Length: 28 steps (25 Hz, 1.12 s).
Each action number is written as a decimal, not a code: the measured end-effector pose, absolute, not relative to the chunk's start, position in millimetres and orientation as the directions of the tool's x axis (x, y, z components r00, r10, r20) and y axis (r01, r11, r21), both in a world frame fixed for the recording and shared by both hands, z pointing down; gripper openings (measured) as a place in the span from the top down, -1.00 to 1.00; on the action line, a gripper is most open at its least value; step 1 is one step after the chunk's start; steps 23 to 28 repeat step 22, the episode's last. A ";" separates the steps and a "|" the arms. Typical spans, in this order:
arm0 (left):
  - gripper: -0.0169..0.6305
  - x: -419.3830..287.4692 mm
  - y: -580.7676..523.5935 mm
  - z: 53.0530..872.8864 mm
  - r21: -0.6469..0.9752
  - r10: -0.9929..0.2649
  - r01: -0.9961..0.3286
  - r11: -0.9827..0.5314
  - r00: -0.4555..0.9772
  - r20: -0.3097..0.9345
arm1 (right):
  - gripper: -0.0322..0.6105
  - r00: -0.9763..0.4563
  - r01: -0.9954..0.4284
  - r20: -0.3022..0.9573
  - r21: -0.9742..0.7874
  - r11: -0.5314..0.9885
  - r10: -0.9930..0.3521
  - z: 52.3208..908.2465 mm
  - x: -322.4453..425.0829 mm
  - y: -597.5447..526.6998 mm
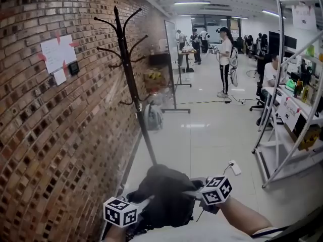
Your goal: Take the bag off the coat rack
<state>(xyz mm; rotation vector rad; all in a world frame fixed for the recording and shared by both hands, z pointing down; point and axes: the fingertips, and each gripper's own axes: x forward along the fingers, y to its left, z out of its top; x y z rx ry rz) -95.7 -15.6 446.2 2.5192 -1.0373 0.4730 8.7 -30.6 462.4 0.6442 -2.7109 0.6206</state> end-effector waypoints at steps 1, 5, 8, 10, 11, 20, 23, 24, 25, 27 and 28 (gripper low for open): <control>0.29 -96.5 -17.5 444.8 0.209 -0.596 -0.722 -0.660 0.672 0.440 | 0.37 -0.859 -0.483 0.362 -0.340 0.807 -0.362 461.1 7.9 -32.1; 0.29 -97.0 -20.1 442.5 0.199 -0.592 -0.719 -0.666 0.672 0.445 | 0.37 -0.860 -0.485 0.355 -0.340 0.806 -0.367 459.3 7.0 -34.1; 0.29 -93.7 -21.8 441.9 0.193 -0.594 -0.718 -0.669 0.672 0.442 | 0.37 -0.861 -0.484 0.351 -0.335 0.809 -0.369 458.4 10.3 -36.0; 0.29 -90.8 -22.0 441.4 0.195 -0.593 -0.716 -0.670 0.674 0.440 | 0.37 -0.861 -0.482 0.350 -0.331 0.811 -0.369 457.4 13.1 -36.4; 0.29 -89.2 -21.7 441.2 0.196 -0.592 -0.716 -0.670 0.675 0.440 | 0.37 -0.861 -0.483 0.350 -0.329 0.812 -0.370 457.2 14.7 -36.3; 0.29 -74.4 -12.1 442.3 0.202 -0.598 -0.722 -0.661 0.670 0.439 | 0.37 -0.860 -0.481 0.353 -0.323 0.815 -0.368 457.7 29.5 -28.5; 0.29 -71.7 -9.2 443.8 0.204 -0.598 -0.724 -0.659 0.669 0.442 | 0.37 -0.861 -0.481 0.354 -0.327 0.813 -0.366 459.0 32.0 -25.6; 0.29 -71.7 -9.2 443.8 0.204 -0.598 -0.724 -0.659 0.669 0.442 | 0.37 -0.861 -0.481 0.354 -0.327 0.813 -0.366 459.0 32.0 -25.6; 0.29 -71.7 -9.2 443.8 0.204 -0.598 -0.724 -0.659 0.669 0.442 | 0.37 -0.861 -0.481 0.354 -0.327 0.813 -0.366 459.0 32.0 -25.6; 0.29 -71.7 -9.2 443.8 0.204 -0.598 -0.724 -0.659 0.669 0.442 | 0.37 -0.861 -0.481 0.354 -0.327 0.813 -0.366 459.0 32.0 -25.6; 0.29 -71.7 -9.2 443.8 0.204 -0.598 -0.724 -0.659 0.669 0.442 | 0.37 -0.861 -0.481 0.354 -0.327 0.813 -0.366 459.0 32.0 -25.6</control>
